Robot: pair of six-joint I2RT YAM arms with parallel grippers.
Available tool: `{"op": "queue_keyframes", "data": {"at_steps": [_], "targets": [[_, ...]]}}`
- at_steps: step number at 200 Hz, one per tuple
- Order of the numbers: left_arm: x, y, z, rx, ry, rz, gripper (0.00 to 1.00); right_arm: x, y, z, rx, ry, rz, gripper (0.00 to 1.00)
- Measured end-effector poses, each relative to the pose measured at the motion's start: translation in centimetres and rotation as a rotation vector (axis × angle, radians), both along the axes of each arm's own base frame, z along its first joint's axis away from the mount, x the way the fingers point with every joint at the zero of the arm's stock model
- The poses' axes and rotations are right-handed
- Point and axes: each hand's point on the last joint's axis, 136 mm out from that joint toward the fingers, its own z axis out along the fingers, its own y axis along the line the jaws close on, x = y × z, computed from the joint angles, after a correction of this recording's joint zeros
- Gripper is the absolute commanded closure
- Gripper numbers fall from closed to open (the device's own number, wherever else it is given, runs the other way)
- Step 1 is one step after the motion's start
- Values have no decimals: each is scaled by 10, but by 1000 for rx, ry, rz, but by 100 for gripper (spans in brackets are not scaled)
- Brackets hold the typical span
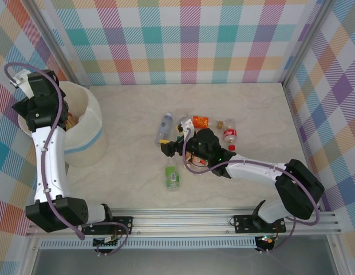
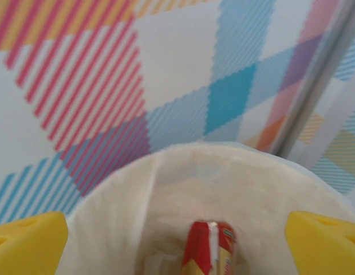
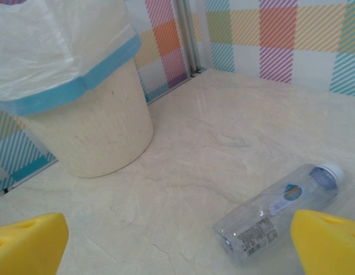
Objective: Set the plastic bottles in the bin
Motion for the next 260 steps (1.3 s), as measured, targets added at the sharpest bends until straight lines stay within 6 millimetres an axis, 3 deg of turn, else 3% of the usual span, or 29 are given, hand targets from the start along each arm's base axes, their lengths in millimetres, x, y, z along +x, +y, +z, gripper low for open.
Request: {"op": "queue_keyframes", "data": {"at_steps": [43, 82, 103, 134, 165, 193, 228, 260], "targets": [[22, -51, 0, -22, -4, -172, 0, 12, -16, -10, -46, 26, -106, 0], [37, -105, 3, -49, -18, -330, 0, 27, -44, -17, -96, 69, -200, 0], [44, -138, 1, -72, -22, -433, 0, 46, -72, -27, -147, 133, -294, 0], [50, -188, -7, -168, -49, -622, 0, 80, -141, -46, -227, 268, -483, 0], [49, -232, -36, -331, -31, -827, 0, 93, -207, -74, -309, 406, -627, 0], [45, -265, -63, -481, -9, -964, 0, 97, -241, -102, -369, 549, -682, 0], [21, -295, -89, -654, 24, -1094, 0, 100, -262, -139, -448, 685, -717, 0], [-4, -305, -90, -708, 3, -1165, 0, 102, -272, -164, -493, 761, -728, 7]]}}
